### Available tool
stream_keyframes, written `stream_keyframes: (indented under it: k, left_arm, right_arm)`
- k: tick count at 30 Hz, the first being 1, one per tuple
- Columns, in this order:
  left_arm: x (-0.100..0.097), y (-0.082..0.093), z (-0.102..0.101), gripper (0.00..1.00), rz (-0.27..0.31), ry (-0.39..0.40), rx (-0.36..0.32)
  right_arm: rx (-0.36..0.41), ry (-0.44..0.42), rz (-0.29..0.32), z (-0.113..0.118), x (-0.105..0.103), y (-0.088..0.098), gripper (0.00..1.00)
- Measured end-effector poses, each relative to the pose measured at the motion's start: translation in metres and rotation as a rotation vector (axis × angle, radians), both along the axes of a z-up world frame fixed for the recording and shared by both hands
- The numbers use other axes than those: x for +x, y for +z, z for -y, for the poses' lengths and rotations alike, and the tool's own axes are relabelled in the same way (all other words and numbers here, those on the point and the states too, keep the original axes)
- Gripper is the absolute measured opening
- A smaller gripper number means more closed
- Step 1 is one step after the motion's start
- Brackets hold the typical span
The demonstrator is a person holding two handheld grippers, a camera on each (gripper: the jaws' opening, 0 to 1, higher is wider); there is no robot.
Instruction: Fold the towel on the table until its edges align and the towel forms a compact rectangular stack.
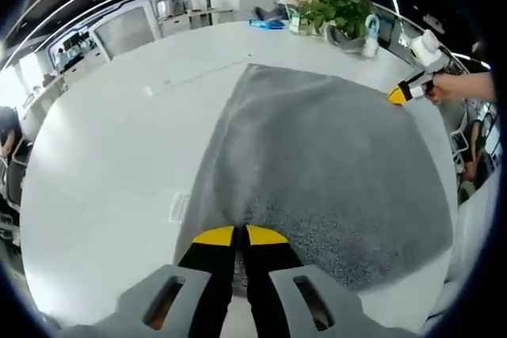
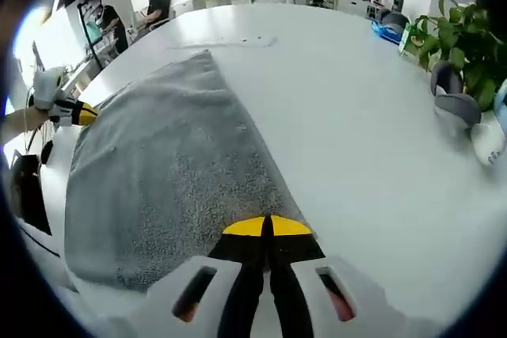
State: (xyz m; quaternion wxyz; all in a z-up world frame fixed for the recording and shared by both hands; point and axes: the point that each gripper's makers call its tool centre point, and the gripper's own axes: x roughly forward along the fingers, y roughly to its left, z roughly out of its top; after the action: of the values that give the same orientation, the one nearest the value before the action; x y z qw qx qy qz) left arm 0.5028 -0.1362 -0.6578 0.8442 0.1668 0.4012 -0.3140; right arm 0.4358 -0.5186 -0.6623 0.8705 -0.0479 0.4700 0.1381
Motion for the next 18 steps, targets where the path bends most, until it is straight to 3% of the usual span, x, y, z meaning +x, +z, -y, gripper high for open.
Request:
stream_keyframes:
  k: [7,11,18]
  left_arm:
    - [0.011,-0.001,0.003,0.04,-0.005,-0.011,0.007]
    - [0.017,0.000,0.002,0.04,-0.008,0.020,-0.033]
    - [0.029,0.000,0.009,0.04,-0.003,-0.001,-0.018]
  right_arm:
    - [0.006,-0.006,0.004,-0.001,-0.015,0.000,0.00]
    - [0.012,-0.007,0.000,-0.003,-0.024,0.000,0.00]
    - [0.007,-0.003,0.006,-0.006,-0.035,0.001,0.00]
